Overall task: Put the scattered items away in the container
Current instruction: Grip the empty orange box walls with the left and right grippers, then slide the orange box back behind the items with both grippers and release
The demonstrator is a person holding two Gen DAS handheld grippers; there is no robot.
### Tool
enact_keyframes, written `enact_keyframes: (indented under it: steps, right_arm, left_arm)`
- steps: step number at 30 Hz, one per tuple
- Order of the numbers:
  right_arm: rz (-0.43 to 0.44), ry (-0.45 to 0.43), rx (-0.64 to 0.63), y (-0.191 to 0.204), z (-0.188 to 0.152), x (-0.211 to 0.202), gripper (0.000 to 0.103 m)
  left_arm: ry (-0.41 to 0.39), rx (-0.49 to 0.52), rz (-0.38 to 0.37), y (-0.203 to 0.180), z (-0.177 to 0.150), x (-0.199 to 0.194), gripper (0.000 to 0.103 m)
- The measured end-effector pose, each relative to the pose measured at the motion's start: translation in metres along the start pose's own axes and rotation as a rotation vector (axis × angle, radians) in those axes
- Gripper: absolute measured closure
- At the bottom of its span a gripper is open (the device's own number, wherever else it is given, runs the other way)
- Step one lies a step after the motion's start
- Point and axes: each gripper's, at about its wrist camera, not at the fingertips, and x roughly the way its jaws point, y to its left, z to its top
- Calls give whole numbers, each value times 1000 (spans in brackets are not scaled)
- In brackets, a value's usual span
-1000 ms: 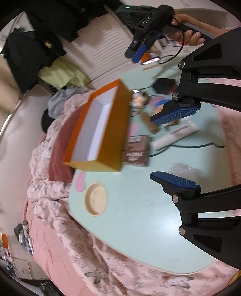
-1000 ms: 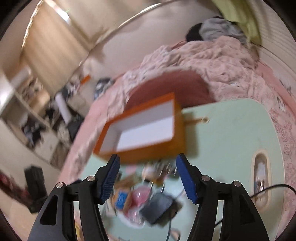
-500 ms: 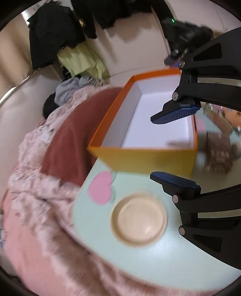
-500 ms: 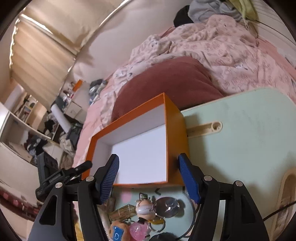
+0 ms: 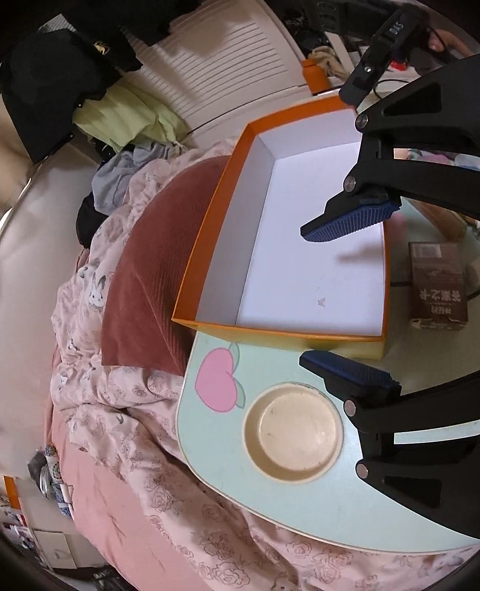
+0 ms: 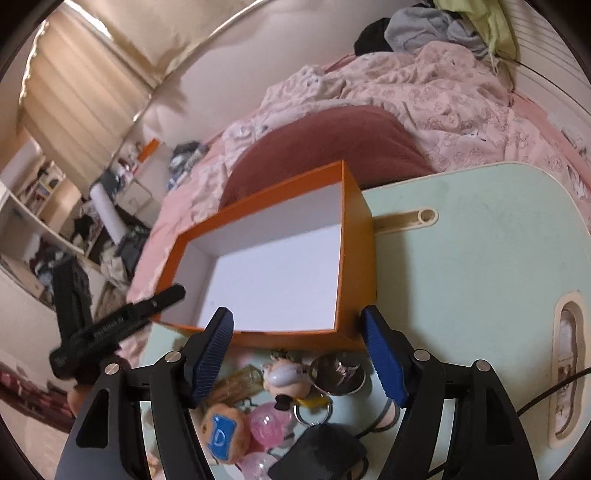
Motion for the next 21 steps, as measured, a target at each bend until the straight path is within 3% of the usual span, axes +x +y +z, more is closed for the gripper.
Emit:
enact_keyframes:
  steps: [3, 5, 7, 8, 9, 10, 13, 21]
  right_arm:
    - [-32, 39, 19, -5, 10, 5, 33]
    - [-135, 26, 20, -7, 23, 7, 38]
    - [-207, 55, 4, -8, 37, 18, 57]
    - [-218, 78, 5, -10, 41, 23, 77]
    - [-232, 130, 12, -14, 45, 33, 84]
    - [-241, 167, 17, -17, 47, 41, 84]
    - [-267, 191, -26, -17, 44, 46, 84]
    - [-278, 196, -36, -13, 25, 34, 85]
  left_arm:
    - [30, -16, -35, 5, 7, 2, 42]
    - [31, -21, -36, 6, 14, 2, 42]
    - [29, 13, 36, 2, 22, 4, 47]
    - [46, 48, 66, -2, 25, 7, 55]
    - [67, 80, 99, -6, 26, 12, 70]
    - [84, 99, 124, -8, 27, 14, 81]
    - [109, 138, 178, -9, 25, 21, 90]
    - [128, 171, 195, -11, 6, 17, 93]
